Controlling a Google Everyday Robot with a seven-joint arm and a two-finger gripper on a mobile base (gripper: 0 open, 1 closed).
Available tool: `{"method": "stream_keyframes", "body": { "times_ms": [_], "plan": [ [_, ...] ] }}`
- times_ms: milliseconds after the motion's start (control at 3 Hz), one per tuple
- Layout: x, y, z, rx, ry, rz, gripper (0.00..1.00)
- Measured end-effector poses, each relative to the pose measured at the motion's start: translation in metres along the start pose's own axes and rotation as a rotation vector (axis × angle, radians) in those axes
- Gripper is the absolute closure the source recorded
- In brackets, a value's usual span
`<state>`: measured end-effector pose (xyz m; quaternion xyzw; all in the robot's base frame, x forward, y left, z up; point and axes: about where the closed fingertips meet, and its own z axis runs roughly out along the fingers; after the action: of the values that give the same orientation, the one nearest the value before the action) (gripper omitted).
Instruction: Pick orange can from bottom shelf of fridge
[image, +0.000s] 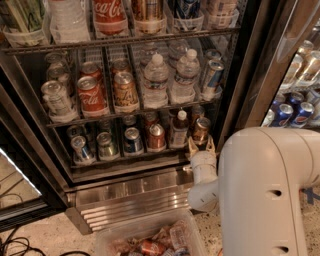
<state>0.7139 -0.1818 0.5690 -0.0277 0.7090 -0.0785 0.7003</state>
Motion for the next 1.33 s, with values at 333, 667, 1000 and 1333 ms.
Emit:
{"method": "stream_keyframes", "body": {
  "times_ms": [333,667,1000,1333],
  "plan": [
    [-0.0020,-0.0016,0.0016,0.004,-0.010,-0.003,0.43],
    [-0.0041,-0.0029,0.0032,0.007,-0.019,-0.005,0.43],
    [-0.0058,-0.0043,0.0051,0.009,-0.026,-0.006,0.42],
    [-0.0108,-0.0062,0.0086,0.012,-0.040,-0.001,0.41]
  ]
}}
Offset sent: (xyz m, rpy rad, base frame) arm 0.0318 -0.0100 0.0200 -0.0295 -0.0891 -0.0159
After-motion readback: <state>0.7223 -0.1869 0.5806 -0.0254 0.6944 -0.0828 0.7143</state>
